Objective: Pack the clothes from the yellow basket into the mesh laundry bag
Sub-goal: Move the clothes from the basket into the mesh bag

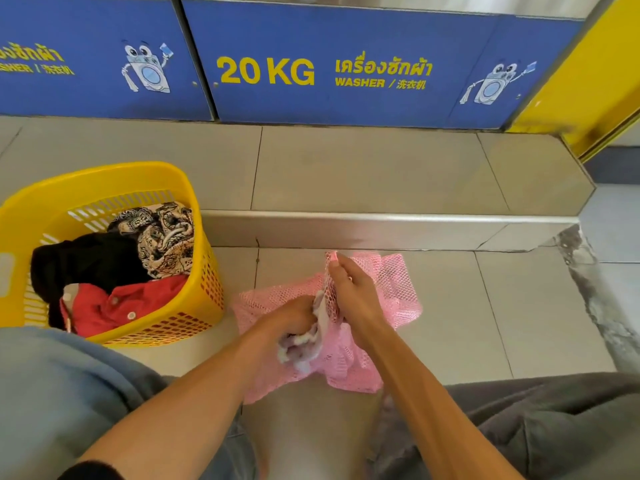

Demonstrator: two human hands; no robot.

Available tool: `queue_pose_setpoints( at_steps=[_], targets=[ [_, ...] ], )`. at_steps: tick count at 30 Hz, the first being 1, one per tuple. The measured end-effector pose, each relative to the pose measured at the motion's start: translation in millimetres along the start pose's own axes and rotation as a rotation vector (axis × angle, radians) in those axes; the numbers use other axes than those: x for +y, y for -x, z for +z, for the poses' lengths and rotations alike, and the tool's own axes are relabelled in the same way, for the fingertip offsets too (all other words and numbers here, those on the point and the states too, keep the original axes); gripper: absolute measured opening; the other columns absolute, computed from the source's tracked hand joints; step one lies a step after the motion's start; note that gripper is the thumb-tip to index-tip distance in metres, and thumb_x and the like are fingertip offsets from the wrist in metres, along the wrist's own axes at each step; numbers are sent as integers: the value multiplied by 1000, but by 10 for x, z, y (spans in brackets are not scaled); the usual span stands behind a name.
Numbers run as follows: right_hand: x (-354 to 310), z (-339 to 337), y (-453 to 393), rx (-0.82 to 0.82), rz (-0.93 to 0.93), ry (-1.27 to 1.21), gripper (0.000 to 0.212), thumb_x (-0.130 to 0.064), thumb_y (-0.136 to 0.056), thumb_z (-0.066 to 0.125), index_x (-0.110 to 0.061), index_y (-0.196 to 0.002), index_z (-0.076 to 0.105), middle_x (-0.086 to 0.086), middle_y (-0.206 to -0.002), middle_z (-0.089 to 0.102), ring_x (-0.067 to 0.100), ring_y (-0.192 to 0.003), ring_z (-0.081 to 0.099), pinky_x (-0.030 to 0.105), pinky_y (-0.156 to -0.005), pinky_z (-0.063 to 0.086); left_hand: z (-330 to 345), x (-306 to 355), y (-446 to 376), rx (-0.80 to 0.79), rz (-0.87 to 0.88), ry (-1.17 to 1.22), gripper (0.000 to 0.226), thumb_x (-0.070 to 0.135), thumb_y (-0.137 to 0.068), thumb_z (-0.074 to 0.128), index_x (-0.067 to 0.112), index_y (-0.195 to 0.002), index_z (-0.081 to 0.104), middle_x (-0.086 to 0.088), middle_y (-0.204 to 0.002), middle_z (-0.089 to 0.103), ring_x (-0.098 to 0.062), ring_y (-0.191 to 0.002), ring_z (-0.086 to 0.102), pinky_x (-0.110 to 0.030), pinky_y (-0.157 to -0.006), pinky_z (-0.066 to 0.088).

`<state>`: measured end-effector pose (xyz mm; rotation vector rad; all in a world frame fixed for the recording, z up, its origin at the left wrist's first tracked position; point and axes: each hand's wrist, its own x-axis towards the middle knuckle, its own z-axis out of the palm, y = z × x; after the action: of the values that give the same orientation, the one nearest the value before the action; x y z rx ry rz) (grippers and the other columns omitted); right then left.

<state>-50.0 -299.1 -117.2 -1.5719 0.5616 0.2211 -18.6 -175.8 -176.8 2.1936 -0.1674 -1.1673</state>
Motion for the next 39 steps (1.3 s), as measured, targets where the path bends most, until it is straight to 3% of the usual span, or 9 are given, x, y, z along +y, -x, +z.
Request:
queue_pose_setpoints(
  at_steps=[7,12,19,21,24,28,33,36,39],
  targets=[
    [-37,-161,-207,-30,135,-129,58,-34,-111,45,-39,-163,23,7,-155,55,30,-132,62,53,-115,47,-48,-119,79,-134,-105,330,10,18,-96,53,15,-103,59,-6,-89,66,-17,-75,63,-22,-54,53],
    [-155,38,-55,-312,172,-75,53,-39,-108,51,-36,-159,37,-5,-163,44,18,-143,46,32,-116,36,5,33,136,-273,-262,228,20,13,-97,53,10,-78,58,-7,-69,61,-17,-57,55,-28,-50,45],
    [-230,91,78,-499,313,-255,42,-37,-109,50,-22,-148,53,11,-132,71,25,-115,70,41,-101,58,19,59,50,92,-201,673,26,7,-99,47,7,-74,52,1,-44,59,-9,-36,57,-16,-34,41],
    [-265,5,42,-515,317,-332,39,-38,-108,48,-8,-129,60,14,-108,77,26,-94,76,38,-83,64,-40,19,-3,260,-225,870,10,10,-93,61,6,-101,59,-6,-69,71,-16,-58,70,-23,-44,53],
    [-273,-99,-47,-485,314,-393,53,-45,-109,45,-1,-130,66,23,-127,73,38,-118,71,48,-104,57,-148,-117,-62,274,-268,1026,46,21,-79,77,10,-121,60,-17,-104,73,-29,-91,72,-44,-83,59],
    [-331,-244,-175,-376,216,-359,46,-48,-109,43,-16,-137,63,22,-134,70,40,-124,68,57,-110,51,-233,-274,-5,302,-237,679,60,41,-67,79,26,-122,60,-3,-121,67,-24,-107,63,-39,-91,51],
    [-185,-428,-278,-127,67,53,45,-48,-108,46,-32,-149,55,3,-128,75,28,-117,73,53,-106,56,-235,-446,60,402,-357,81,98,57,-72,70,29,-151,19,-10,-156,29,-36,-141,29,-56,-112,29],
    [-61,-308,-201,-142,64,215,43,-41,-110,42,-32,-152,52,2,-130,73,30,-118,70,46,-105,55,-297,-238,167,304,-250,-8,75,35,-78,63,26,-147,33,-5,-137,54,-22,-108,59,-37,-87,53],
    [-28,-98,-140,-199,18,276,44,-41,-111,41,-33,-154,48,-1,-148,61,20,-128,57,35,-105,45,-499,53,352,374,-63,-156,54,40,-87,58,17,-136,53,-8,-111,68,-8,-71,60,-22,-59,46]
  ],
)
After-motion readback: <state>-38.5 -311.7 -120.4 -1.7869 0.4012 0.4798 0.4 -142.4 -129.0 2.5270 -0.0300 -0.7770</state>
